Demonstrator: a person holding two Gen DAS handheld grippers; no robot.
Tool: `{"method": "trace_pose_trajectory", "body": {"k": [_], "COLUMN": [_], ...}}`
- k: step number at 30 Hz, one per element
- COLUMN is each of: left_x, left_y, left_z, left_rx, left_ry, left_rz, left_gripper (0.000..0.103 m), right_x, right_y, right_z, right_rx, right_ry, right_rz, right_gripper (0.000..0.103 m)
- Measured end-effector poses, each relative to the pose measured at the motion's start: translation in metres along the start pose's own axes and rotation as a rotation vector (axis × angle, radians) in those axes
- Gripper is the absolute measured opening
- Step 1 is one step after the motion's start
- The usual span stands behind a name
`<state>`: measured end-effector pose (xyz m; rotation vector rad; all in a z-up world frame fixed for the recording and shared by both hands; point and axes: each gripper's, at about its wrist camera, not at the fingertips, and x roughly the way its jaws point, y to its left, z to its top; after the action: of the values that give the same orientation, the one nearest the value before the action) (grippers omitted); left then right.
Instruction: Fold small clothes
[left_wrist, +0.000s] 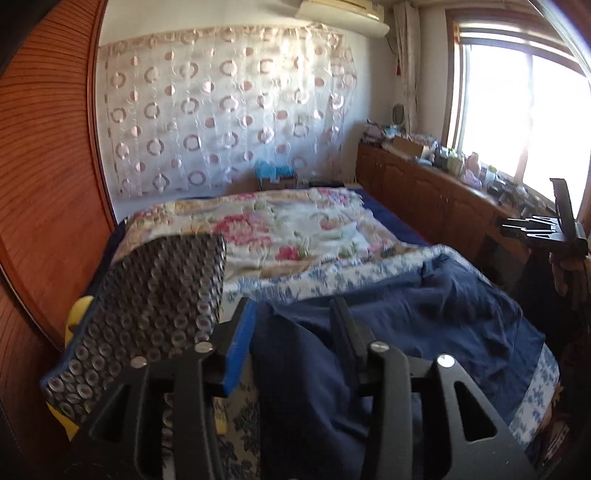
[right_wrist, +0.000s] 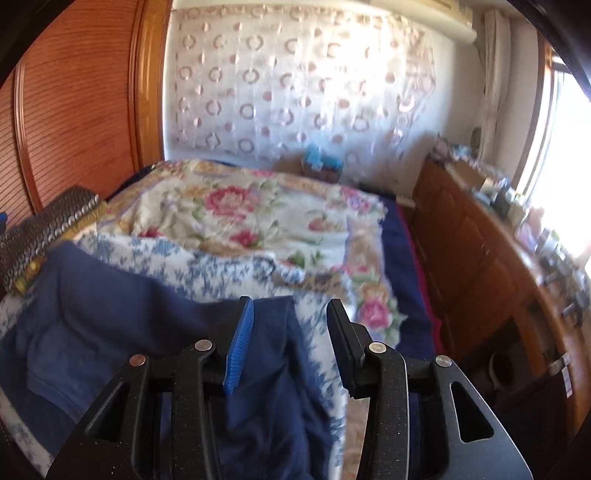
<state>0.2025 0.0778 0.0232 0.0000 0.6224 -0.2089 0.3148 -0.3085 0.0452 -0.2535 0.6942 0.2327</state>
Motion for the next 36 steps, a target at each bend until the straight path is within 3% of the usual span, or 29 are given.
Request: {"method": "trace_pose_trajectory", "body": {"k": [7, 18, 21, 24, 31, 36], "left_x": [-0.009, 0.007, 0.013, 0.014, 0.022, 0.023], "left_y": [-0.026, -0.019, -0.015, -0.017, -0.031, -0.03], "left_z": [-0.048, -0.115, -0.122, -0.126, -0.131, -0.131], "left_rx": [0.036, -0.034, -0.055, -0.056, -0.014, -0.035], "left_ry": [0.095, 0.243, 0.257, 0.246, 0.254, 0.256], "left_rz": [-0.005, -0.006, -0.006, 0.001, 0.062, 0.054], "left_gripper": [0.046, 0.046, 0.047, 0.047, 0.055, 0.056], "right_x": [0.005, -0.021, -0.028, -0.027, -0.014, -0.005], "right_y": [0.001, 0.006, 0.003, 0.001, -0.008, -0.007], "right_z": [-0.063, -0.151, -0.158, -0.165, -0.168, -0.158], "right_rx": [0.031, 0.176, 0.191, 0.209, 0.275, 0.3], "right_ry": [0.089, 0.179, 0.173, 0.185, 0.197, 0.179], "right_rz": [0.086, 0.134, 0.151, 0.164, 0.161, 0.157], "right_gripper": [0.053, 0.053, 0.054, 0.066, 0.066, 0.066]}}
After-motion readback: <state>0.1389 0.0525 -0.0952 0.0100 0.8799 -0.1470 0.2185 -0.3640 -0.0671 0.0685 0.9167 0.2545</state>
